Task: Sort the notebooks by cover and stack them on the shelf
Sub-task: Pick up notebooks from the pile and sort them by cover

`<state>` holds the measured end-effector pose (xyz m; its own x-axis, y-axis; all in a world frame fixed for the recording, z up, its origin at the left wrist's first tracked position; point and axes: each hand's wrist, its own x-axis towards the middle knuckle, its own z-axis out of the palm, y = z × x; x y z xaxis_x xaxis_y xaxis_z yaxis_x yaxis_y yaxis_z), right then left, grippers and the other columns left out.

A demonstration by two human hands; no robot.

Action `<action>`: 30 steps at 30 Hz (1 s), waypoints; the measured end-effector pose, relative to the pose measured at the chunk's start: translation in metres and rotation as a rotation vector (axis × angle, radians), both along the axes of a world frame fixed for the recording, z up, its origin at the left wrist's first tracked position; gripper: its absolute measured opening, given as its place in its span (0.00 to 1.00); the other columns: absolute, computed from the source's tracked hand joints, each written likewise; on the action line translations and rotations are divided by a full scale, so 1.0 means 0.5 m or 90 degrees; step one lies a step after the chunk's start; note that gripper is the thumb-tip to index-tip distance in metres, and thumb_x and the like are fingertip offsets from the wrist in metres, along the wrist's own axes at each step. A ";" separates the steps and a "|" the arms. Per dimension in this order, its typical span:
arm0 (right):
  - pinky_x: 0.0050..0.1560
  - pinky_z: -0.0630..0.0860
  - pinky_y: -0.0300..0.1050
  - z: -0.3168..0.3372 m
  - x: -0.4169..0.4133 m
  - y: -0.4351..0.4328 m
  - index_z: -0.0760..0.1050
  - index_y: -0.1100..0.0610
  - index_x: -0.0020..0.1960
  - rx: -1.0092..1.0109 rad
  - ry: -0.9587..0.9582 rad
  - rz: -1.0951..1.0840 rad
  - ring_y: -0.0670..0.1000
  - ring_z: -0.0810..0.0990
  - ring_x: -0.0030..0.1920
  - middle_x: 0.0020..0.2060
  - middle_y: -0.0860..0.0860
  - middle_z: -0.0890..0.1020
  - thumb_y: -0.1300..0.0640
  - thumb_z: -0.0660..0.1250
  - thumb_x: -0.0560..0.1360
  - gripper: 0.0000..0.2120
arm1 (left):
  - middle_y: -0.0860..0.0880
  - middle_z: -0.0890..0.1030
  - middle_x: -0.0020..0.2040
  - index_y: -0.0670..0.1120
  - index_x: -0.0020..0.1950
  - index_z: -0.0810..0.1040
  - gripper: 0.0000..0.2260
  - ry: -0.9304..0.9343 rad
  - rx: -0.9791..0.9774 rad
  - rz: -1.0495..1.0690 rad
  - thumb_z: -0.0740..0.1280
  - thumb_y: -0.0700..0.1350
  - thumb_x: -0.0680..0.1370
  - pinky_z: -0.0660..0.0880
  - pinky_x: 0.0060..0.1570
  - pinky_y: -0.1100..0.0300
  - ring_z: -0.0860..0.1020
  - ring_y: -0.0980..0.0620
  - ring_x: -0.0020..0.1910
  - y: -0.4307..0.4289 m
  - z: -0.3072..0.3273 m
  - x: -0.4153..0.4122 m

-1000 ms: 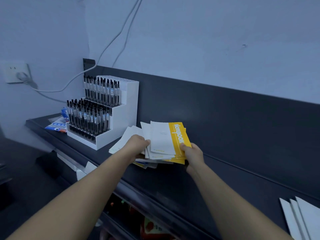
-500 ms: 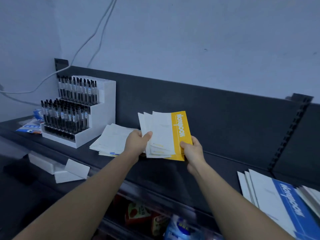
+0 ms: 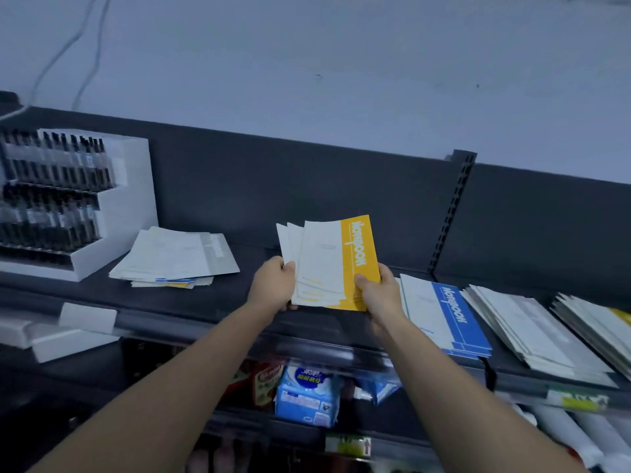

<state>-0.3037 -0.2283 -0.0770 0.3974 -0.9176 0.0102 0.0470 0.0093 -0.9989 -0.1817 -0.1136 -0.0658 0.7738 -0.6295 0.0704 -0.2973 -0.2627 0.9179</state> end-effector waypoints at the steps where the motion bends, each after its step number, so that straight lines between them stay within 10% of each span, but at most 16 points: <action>1: 0.53 0.80 0.56 -0.001 -0.017 -0.006 0.73 0.51 0.55 -0.005 0.004 -0.009 0.56 0.82 0.48 0.47 0.50 0.82 0.64 0.61 0.79 0.10 | 0.43 0.79 0.36 0.37 0.53 0.73 0.13 -0.003 0.000 -0.012 0.54 0.45 0.82 0.63 0.18 0.65 0.73 0.51 0.21 -0.007 0.002 -0.016; 30: 0.52 0.79 0.58 0.029 -0.621 -0.359 0.72 0.50 0.52 -0.079 0.073 -0.170 0.56 0.80 0.47 0.47 0.52 0.81 0.62 0.62 0.79 0.08 | 0.51 0.61 0.33 0.46 0.35 0.58 0.17 -0.091 0.024 -0.159 0.59 0.46 0.81 0.55 0.31 0.59 0.59 0.52 0.31 -0.463 -0.001 -0.545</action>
